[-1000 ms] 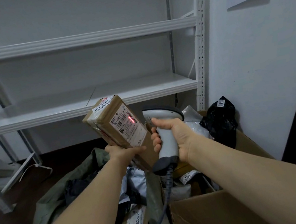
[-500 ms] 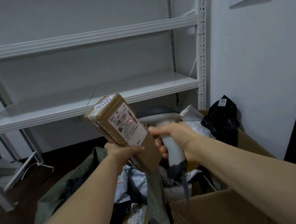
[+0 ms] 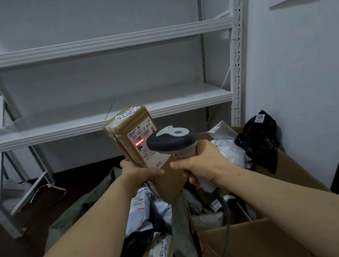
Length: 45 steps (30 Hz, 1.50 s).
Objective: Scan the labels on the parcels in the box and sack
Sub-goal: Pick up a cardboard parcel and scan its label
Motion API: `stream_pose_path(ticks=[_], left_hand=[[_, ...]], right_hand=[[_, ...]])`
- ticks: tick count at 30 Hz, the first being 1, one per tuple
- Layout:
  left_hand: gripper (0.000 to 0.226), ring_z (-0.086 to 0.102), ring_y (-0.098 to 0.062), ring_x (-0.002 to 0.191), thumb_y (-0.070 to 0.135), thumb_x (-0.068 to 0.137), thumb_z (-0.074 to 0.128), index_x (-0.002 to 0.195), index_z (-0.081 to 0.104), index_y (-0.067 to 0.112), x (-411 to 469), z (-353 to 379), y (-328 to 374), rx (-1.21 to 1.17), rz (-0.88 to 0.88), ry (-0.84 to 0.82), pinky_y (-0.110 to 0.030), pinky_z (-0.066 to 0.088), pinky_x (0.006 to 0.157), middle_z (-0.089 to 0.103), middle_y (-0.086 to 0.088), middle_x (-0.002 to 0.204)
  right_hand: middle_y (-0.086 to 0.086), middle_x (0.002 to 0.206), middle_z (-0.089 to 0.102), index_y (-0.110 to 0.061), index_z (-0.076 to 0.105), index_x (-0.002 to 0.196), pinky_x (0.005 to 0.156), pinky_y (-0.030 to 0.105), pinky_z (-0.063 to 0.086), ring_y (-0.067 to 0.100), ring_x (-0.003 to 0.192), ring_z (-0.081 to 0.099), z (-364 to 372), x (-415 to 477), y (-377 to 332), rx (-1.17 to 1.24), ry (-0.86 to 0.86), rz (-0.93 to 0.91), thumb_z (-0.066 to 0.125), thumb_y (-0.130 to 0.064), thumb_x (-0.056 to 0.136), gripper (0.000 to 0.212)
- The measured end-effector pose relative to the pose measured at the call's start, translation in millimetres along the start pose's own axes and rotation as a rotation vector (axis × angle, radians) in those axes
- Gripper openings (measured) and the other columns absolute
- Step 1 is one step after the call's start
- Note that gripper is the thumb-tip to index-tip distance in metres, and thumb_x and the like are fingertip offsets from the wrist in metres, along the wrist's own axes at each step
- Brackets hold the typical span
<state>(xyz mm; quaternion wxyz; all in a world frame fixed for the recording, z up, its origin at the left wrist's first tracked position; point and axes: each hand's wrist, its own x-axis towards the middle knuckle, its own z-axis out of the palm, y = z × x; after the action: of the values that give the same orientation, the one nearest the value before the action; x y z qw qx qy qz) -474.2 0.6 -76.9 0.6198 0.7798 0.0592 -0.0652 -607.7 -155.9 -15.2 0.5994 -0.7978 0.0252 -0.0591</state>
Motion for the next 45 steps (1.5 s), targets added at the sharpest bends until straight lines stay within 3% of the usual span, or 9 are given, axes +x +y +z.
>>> stream_pose_path(ticks=[6, 11, 15, 19, 26, 37, 45], left_hand=[[0.099, 0.044, -0.031, 0.125, 0.000, 0.057, 0.087, 0.133, 0.023, 0.008, -3.4, -1.3, 1.2, 0.083, 0.048, -0.006, -0.045, 0.045, 0.102, 0.042, -0.013, 0.132], [0.093, 0.046, -0.031, 0.122, 0.003, 0.067, 0.080, 0.135, 0.017, 0.009, -10.3, -13.5, 21.3, 0.175, 0.203, 0.060, -0.039, 0.046, 0.099, 0.042, -0.014, 0.131], [0.093, 0.049, -0.033, 0.116, 0.020, 0.064, 0.084, 0.132, 0.022, 0.007, -22.0, -29.6, 34.6, 0.429, 0.374, 0.226, -0.038, 0.044, 0.088, 0.040, -0.013, 0.129], [0.100, 0.051, -0.033, 0.113, 0.040, 0.057, 0.086, 0.130, 0.024, 0.013, -23.1, -40.2, 27.9, 0.508, 0.379, 0.326, -0.050, 0.047, 0.091, 0.041, -0.010, 0.126], [0.084, 0.046, -0.032, 0.117, 0.019, 0.062, 0.086, 0.125, 0.031, 0.011, -18.0, -47.2, 14.7, 0.527, 0.356, 0.492, -0.050, 0.043, 0.098, 0.042, -0.012, 0.128], [0.071, 0.042, -0.031, 0.121, 0.010, 0.073, 0.077, 0.128, 0.033, 0.007, -11.0, -47.9, 7.4, 0.590, 0.368, 0.511, -0.044, 0.036, 0.102, 0.041, -0.015, 0.130], [0.077, 0.042, -0.030, 0.122, 0.011, 0.071, 0.080, 0.131, 0.031, 0.008, -8.2, -46.8, 3.8, 0.579, 0.331, 0.492, -0.044, 0.037, 0.103, 0.041, -0.013, 0.132]], right_hand=[[0.001, 0.044, 0.054, -0.010, 0.058, 0.066, 0.042, 0.024, 0.043, 0.013, 0.035, 0.047, -0.3, 2.4, -1.2, 0.010, 0.028, -0.016, 0.074, -0.013, 0.079, 0.021], [0.006, 0.049, 0.056, -0.006, 0.061, 0.075, 0.040, 0.024, 0.043, 0.015, 0.039, 0.047, -5.2, -1.9, -5.8, 0.161, 0.013, -0.048, 0.073, -0.009, 0.080, 0.014], [0.009, 0.050, 0.055, -0.003, 0.061, 0.079, 0.040, 0.023, 0.041, 0.017, 0.038, 0.046, -7.4, -2.8, -14.5, 0.314, 0.030, -0.016, 0.072, -0.007, 0.080, 0.012], [0.010, 0.049, 0.054, -0.003, 0.061, 0.075, 0.040, 0.024, 0.041, 0.017, 0.035, 0.044, -10.0, -4.1, -21.8, 0.402, 0.020, 0.020, 0.071, -0.007, 0.081, 0.013], [0.010, 0.051, 0.052, -0.005, 0.053, 0.072, 0.041, 0.023, 0.040, 0.016, 0.035, 0.043, -14.7, -5.0, -26.0, 0.441, -0.040, 0.174, 0.071, -0.010, 0.079, 0.019], [0.008, 0.055, 0.052, -0.008, 0.055, 0.074, 0.042, 0.022, 0.042, 0.015, 0.039, 0.044, -18.0, -0.1, -34.5, 0.441, -0.056, 0.209, 0.071, -0.015, 0.080, 0.018], [0.006, 0.056, 0.054, -0.008, 0.057, 0.076, 0.044, 0.023, 0.043, 0.014, 0.041, 0.046, -16.6, 3.8, -31.6, 0.435, -0.067, 0.203, 0.071, -0.017, 0.080, 0.017]])
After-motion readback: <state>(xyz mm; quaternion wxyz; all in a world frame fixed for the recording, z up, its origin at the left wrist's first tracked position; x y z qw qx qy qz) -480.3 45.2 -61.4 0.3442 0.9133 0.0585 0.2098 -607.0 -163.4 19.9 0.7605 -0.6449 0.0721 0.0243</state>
